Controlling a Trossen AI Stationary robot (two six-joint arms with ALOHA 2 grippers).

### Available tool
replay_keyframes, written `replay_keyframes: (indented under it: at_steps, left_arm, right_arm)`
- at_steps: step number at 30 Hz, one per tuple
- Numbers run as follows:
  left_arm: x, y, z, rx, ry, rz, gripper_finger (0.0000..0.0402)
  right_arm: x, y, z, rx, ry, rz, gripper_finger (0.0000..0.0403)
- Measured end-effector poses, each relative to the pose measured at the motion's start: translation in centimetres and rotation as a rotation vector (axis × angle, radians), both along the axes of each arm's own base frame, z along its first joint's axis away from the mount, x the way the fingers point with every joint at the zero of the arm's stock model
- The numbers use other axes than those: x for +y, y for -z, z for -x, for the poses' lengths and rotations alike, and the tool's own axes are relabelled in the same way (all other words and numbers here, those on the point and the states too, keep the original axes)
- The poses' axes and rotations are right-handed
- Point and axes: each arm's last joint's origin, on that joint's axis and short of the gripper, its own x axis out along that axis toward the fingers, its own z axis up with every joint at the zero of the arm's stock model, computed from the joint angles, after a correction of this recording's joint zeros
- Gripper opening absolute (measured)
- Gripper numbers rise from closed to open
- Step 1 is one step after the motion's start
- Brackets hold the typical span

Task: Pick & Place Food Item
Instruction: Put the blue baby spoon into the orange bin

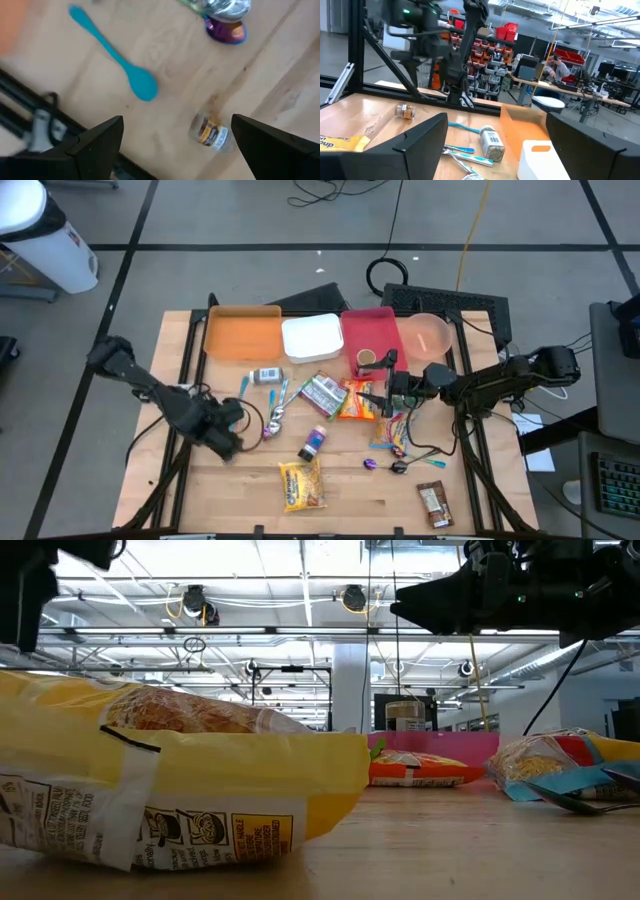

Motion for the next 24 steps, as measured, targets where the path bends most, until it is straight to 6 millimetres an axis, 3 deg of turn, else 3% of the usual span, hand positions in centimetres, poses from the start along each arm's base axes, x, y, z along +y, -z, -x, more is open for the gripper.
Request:
replay_keyframes:
  at_steps: [4,8,14,24]
  left_arm:
    - [-2.4,-0.4,-1.6,0.106,0.097,-0.175,0.0379]
    - [-4.8,0.7,-2.7,0.076,0.236,-0.303,0.0379]
    - [-6.4,2.8,-1.5,0.114,0.254,-0.366,0.0379]
    - [-6.6,5.6,1.8,0.163,0.252,-0.458,0.0379]
  right_arm:
    - [0.0,0.1,0.0,0.006,0.0,0.0,0.0329]
    - [0.0,0.1,0.0,0.009,0.0,0.0,0.0329]
    - [0.0,0.2,0.0,0.017,0.0,0.0,0.0329]
    - [0.0,0.1,0.0,0.011,0.0,-0.003,0.0329]
